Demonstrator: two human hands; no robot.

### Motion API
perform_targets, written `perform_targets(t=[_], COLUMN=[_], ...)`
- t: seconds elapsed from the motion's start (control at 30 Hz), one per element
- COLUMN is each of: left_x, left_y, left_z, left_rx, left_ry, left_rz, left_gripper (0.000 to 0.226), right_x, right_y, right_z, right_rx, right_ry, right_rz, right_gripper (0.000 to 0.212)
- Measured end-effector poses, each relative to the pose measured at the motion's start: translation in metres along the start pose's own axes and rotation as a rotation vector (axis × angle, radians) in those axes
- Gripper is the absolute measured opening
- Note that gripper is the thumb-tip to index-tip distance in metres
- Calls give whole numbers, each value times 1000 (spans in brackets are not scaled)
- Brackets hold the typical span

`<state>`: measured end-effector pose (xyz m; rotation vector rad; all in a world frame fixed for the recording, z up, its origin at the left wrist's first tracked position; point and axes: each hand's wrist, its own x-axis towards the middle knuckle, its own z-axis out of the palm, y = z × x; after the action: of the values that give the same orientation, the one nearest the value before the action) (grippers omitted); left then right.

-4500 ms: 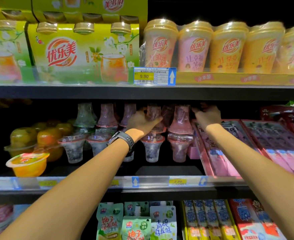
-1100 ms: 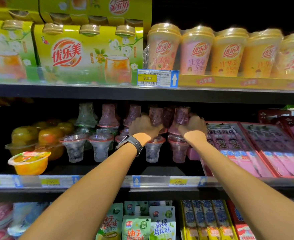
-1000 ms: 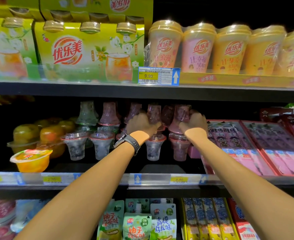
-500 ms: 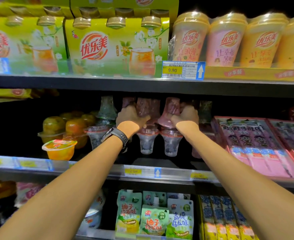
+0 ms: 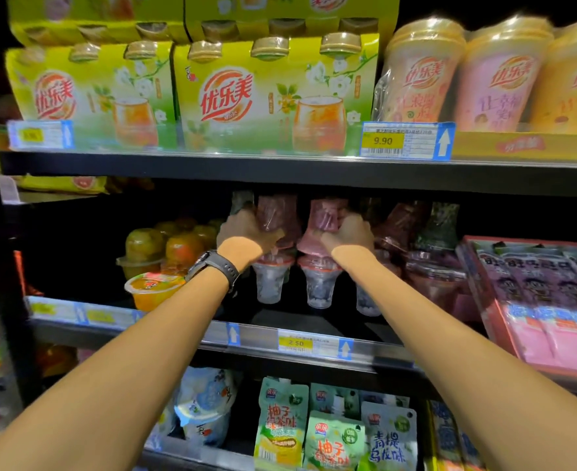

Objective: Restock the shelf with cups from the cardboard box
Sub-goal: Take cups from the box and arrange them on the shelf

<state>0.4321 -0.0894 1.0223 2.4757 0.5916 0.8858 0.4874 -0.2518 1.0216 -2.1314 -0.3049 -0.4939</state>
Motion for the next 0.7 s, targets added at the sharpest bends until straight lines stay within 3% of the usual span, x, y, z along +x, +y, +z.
perform_targets(t=[0.33,0.7], left_x=[0,5], left_y=[-5,-8], left_z=[2,13], left_rx=[56,88], left_ry=[-10,-49], left_rz=[15,34], left_gripper=[54,69], right_x=[3,-1], right_y=[4,8], right_z=[9,-9], right_rx=[-6,57], right_ry=[-17,-58], right_rz=[-56,-51], right_gripper=[43,51])
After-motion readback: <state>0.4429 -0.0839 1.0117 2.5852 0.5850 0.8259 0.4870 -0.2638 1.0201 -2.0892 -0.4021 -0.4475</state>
